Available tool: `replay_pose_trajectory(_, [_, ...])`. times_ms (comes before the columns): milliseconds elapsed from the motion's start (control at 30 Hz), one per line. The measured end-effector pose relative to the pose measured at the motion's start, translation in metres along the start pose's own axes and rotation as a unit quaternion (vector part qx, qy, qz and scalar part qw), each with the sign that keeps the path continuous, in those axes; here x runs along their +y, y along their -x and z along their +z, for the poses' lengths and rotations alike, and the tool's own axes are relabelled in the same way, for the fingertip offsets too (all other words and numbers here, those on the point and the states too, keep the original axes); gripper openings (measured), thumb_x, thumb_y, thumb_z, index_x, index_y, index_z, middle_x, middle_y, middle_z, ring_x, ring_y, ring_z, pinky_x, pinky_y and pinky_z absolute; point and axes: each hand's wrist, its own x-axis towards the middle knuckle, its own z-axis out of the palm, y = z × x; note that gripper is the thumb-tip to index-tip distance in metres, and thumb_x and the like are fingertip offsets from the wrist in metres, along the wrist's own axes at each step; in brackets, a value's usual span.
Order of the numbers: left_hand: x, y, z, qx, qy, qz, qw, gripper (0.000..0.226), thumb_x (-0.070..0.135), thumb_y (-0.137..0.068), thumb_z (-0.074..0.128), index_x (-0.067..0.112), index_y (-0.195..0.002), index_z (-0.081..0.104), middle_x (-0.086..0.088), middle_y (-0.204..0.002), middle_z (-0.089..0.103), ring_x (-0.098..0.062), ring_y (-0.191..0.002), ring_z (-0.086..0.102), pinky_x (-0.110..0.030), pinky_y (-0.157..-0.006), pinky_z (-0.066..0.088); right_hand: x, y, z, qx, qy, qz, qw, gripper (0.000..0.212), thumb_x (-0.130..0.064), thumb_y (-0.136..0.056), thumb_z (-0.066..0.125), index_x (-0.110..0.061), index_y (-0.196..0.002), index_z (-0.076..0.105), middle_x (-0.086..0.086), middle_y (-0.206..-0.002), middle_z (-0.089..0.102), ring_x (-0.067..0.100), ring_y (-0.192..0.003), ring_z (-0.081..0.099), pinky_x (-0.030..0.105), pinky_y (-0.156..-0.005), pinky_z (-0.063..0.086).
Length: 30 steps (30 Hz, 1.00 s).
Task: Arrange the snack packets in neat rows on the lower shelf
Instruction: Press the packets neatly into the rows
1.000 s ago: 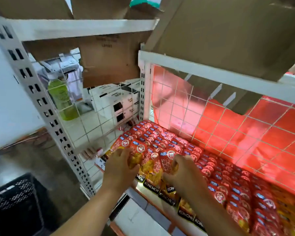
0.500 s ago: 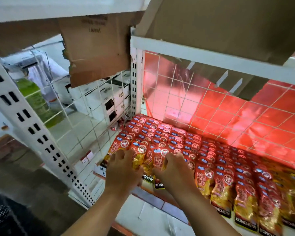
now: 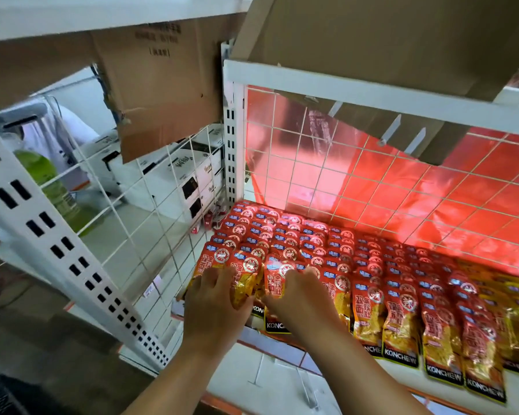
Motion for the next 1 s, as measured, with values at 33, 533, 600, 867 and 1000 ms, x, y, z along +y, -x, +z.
replay_pose_trajectory(33, [-0.001,0.000,0.001,0.003,0.001,0.004,1.000,0.073,0.051,-0.067,0.091,0.016,-0.123,0.061,-0.010,-0.115,0.067,-0.034,-0.105,0.068,-0.047,-0.082,0.059,-0.001,0.000,0.000,-0.006,0.005,0.002,1.000,0.056,-0.066,-0.082,0.065,-0.015,-0.105,0.062,0.007,-0.109,0.052,0.017,-0.080,0.056,0.029,-0.070,0.050])
replay_pose_trajectory(533, [0.008,0.011,0.004,0.026,0.026,0.133,0.990,0.045,0.048,-0.081,0.074,0.027,-0.120,0.066,-0.002,-0.125,0.063,-0.031,-0.115,0.057,-0.048,-0.091,0.050,-0.014,-0.004,-0.007,-0.039,0.014,0.003,0.999,0.009,-0.016,-0.096,0.057,-0.008,-0.097,0.061,0.009,-0.093,0.058,0.027,-0.097,0.065,0.032,-0.088,0.052])
replay_pose_trajectory(600, [0.011,0.015,0.006,0.007,0.017,0.158,0.987,0.045,0.051,-0.079,0.072,0.030,-0.118,0.066,0.000,-0.123,0.063,-0.030,-0.113,0.057,-0.048,-0.090,0.049,-0.013,-0.007,-0.006,-0.039,0.029,-0.008,0.999,0.010,-0.009,-0.095,0.057,-0.007,-0.104,0.062,0.010,-0.096,0.055,0.026,-0.101,0.063,0.028,-0.078,0.051])
replay_pose_trajectory(867, [0.015,0.018,0.008,-0.022,0.022,0.167,0.985,0.040,0.046,-0.080,0.072,0.030,-0.115,0.062,0.007,-0.121,0.060,-0.025,-0.111,0.053,-0.047,-0.088,0.048,-0.005,-0.022,-0.008,-0.062,0.081,-0.034,0.994,0.002,-0.016,-0.092,0.060,-0.016,-0.092,0.058,0.002,-0.083,0.057,0.019,-0.074,0.056,0.027,-0.051,0.034])
replay_pose_trajectory(1000, [0.018,0.014,0.008,-0.030,0.013,0.176,0.984,0.041,0.048,-0.084,0.063,0.029,-0.120,0.064,0.008,-0.125,0.058,-0.024,-0.111,0.052,-0.047,-0.087,0.048,0.004,-0.053,-0.038,0.002,0.063,-0.023,0.998,0.012,-0.005,-0.089,0.049,-0.010,-0.085,0.058,0.007,-0.084,0.065,0.026,-0.076,0.061,0.032,-0.061,0.045])
